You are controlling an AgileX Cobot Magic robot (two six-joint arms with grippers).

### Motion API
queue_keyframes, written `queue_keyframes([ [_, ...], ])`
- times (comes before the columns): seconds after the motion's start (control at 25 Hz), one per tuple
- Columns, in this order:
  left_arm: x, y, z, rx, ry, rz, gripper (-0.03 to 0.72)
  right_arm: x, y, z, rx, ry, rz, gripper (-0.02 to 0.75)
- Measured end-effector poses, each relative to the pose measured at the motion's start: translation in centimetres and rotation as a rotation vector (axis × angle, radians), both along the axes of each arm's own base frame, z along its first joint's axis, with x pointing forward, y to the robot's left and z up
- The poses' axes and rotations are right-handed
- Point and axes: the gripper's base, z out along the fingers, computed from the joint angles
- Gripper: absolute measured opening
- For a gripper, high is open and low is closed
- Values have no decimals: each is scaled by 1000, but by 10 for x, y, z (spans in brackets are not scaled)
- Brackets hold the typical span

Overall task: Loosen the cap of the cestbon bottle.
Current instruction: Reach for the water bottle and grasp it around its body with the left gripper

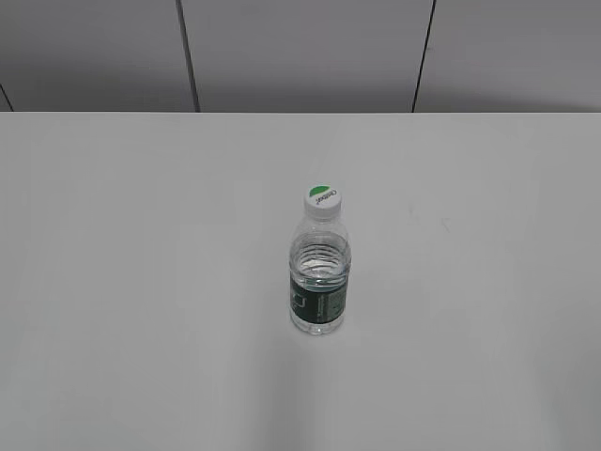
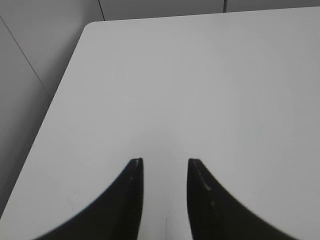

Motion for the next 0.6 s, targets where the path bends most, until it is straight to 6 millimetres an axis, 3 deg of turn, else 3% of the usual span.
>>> queue_keyframes([
  [0.48,0,-2,1,-24,-10,-18,240,0,0,0,0,0,0,543],
  [0.6,7,-8,17,-64,-148,-67,240,0,0,0,0,0,0,543],
])
